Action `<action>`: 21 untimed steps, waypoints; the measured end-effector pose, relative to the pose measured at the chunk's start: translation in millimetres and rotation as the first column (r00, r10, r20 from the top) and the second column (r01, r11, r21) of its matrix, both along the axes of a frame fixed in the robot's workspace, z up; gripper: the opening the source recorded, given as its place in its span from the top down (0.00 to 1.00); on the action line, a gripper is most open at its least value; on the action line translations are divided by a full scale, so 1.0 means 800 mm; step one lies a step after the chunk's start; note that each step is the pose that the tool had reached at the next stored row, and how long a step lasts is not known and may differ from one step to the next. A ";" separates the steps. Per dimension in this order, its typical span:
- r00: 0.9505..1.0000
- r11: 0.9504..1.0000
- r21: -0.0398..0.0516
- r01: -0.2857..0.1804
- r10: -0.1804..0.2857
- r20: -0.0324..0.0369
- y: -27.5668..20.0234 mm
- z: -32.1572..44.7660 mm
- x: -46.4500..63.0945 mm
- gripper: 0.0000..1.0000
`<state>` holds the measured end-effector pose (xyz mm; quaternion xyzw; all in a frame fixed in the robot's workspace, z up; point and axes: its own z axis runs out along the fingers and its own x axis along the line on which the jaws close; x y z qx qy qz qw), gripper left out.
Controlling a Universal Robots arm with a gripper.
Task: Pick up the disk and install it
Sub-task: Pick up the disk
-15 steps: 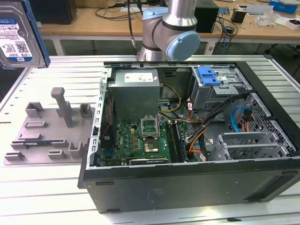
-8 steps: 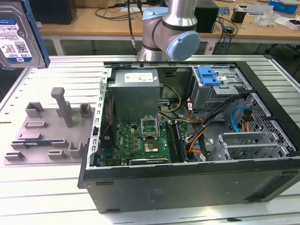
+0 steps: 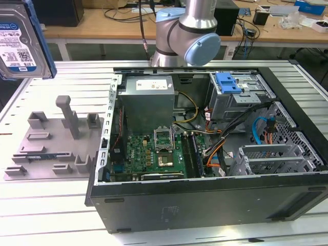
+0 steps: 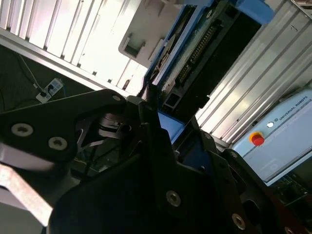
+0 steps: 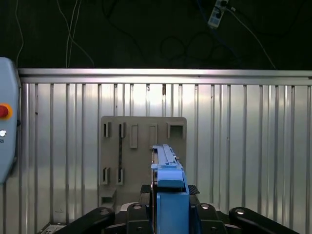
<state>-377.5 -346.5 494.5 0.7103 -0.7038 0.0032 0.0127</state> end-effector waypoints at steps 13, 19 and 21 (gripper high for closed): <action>1.000 1.000 0.000 0.000 0.000 0.000 -0.0445 0.0002 0.049 0.64; 1.000 1.000 0.000 0.000 0.000 0.000 -0.0658 0.0002 0.086 0.64; 1.000 1.000 0.000 0.000 0.000 0.000 -0.0743 0.0001 0.101 0.64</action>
